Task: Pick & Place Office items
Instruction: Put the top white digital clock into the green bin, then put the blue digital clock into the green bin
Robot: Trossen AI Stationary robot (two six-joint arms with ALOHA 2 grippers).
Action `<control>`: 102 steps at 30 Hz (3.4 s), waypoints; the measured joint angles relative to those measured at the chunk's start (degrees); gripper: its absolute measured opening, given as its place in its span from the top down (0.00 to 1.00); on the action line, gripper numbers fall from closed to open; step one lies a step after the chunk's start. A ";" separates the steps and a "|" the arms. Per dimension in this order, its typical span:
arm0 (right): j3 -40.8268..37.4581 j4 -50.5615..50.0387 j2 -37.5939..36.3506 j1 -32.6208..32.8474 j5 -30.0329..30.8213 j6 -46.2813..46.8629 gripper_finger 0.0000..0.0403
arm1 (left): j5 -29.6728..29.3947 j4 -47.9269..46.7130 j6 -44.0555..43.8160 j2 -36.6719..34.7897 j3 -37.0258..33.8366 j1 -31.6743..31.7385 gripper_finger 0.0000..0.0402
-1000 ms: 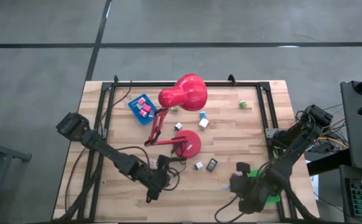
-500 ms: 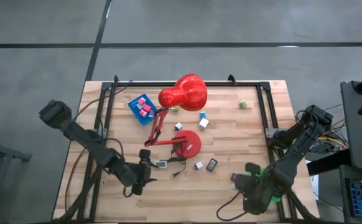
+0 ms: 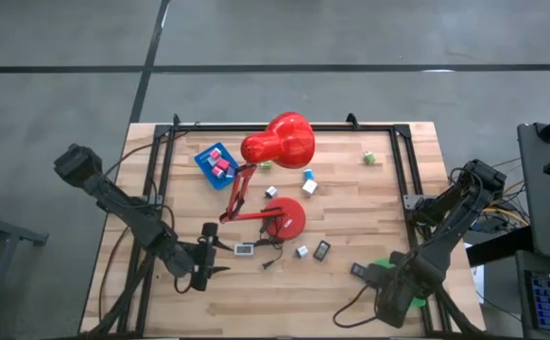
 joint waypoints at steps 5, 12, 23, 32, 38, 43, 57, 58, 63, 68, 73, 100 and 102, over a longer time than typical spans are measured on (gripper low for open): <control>-0.79 -1.18 0.00 0.23 -4.90 3.81 0.88 | -0.03 0.20 0.07 -0.04 0.02 -0.01 0.38; -3.17 -1.64 0.00 0.20 -8.64 9.46 0.88 | -0.04 0.17 0.06 -0.04 0.02 -0.19 0.38; -9.68 3.17 2.43 0.08 -16.43 12.54 0.88 | -0.06 0.15 0.26 -0.04 0.07 -1.06 0.38; -12.07 7.98 4.02 -0.06 -16.91 12.05 0.88 | -0.06 0.15 0.01 -0.04 0.09 -1.36 0.38; -12.53 7.19 4.04 -0.04 -16.05 13.71 0.79 | -0.06 0.27 -0.45 -0.04 0.11 -1.67 0.38; -12.76 6.77 4.09 -0.04 -15.05 14.52 0.69 | -0.26 0.37 -0.46 -0.04 0.11 -1.75 0.38; -8.02 -5.40 4.08 -0.04 -11.26 15.15 0.54 | -1.94 0.44 2.79 -0.12 0.11 -1.73 0.38; -7.20 -6.62 4.06 -0.04 -10.66 14.79 0.54 | -2.11 0.44 2.90 -0.12 0.11 -1.73 0.38; -2.47 -7.87 4.04 -0.42 -0.37 11.60 0.51 | -2.41 0.45 3.57 -0.12 0.11 -1.73 0.38; 1.69 -7.32 4.38 -2.14 11.47 4.08 0.47 | -2.75 0.55 3.69 -0.12 0.11 -1.73 0.38; 1.82 -4.15 5.53 -5.42 15.48 -3.42 0.44 | -2.75 0.66 3.67 -0.12 0.11 -1.73 0.38; -8.34 8.14 10.75 -12.87 7.39 -19.62 0.17 | -2.62 0.85 1.99 -0.12 0.11 -1.75 0.38; -9.11 8.84 10.73 -13.10 7.24 -19.93 0.17 | -2.62 0.87 1.99 -0.12 0.11 -1.75 0.38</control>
